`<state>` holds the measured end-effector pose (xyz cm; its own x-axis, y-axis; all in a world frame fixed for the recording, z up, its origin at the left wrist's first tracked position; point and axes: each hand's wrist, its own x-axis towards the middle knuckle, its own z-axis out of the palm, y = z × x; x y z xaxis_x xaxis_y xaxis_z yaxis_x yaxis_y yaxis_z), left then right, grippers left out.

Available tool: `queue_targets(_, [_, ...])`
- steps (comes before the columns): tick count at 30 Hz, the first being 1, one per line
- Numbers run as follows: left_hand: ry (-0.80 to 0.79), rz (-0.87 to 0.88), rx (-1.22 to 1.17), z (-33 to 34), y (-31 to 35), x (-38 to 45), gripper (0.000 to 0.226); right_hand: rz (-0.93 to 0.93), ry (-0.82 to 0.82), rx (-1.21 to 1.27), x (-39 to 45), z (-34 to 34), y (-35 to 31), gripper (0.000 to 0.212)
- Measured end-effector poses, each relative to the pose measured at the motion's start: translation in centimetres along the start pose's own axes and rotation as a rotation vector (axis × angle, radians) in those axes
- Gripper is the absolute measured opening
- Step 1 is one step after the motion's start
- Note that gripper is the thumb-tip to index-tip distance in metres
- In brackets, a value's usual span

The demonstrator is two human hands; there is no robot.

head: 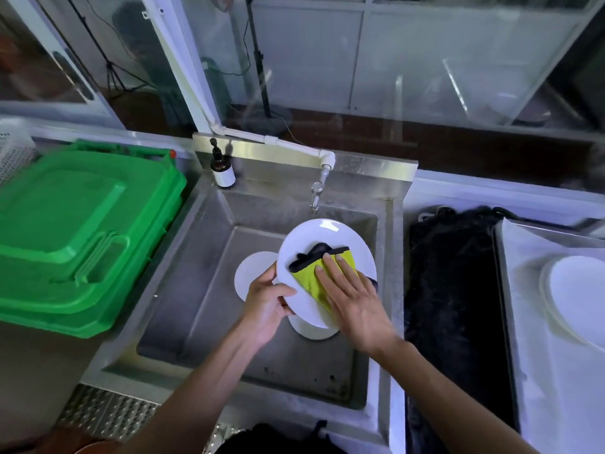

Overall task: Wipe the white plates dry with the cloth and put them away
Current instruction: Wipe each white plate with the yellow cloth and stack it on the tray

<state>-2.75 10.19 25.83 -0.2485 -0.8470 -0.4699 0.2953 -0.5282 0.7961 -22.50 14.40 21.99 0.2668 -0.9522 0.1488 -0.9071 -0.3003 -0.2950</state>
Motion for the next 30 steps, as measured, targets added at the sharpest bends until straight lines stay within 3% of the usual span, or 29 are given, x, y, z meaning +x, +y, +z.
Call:
queue_targets(5, [-0.112, -0.064, 0.040, -1.2, 1.3, 0.8, 0.053, -0.032, -0.036, -0.029, 1.1, -0.3, -2.6, 0.087])
queue_targets(9, [-0.189, -0.091, 0.105, -2.3, 2.1, 1.2, 0.040, -0.036, -0.007, -0.047, 3.2, -1.0, -4.4, 0.063])
queue_targets(15, [-0.241, -0.080, 0.120, -3.7, 3.4, 1.7, 0.037, -0.006, 0.028, -0.032, 7.1, -1.6, -6.0, 0.063])
queue_targets(21, [-0.261, -0.026, 0.132, -5.8, 4.6, 2.7, 0.043, 0.151, 0.085, -0.025, 11.1, -1.6, -6.5, 0.057])
queue_targets(25, [-0.232, -0.042, 0.155, -7.5, 5.3, 3.4, 0.062, 0.262, 0.093, -0.025, 12.7, -1.3, -6.5, 0.056])
queue_targets(30, [-0.199, 0.002, 0.070, -9.0, 6.1, 3.7, 0.057, 0.406, 0.102, -0.051, 13.2, -0.2, -6.9, 0.057])
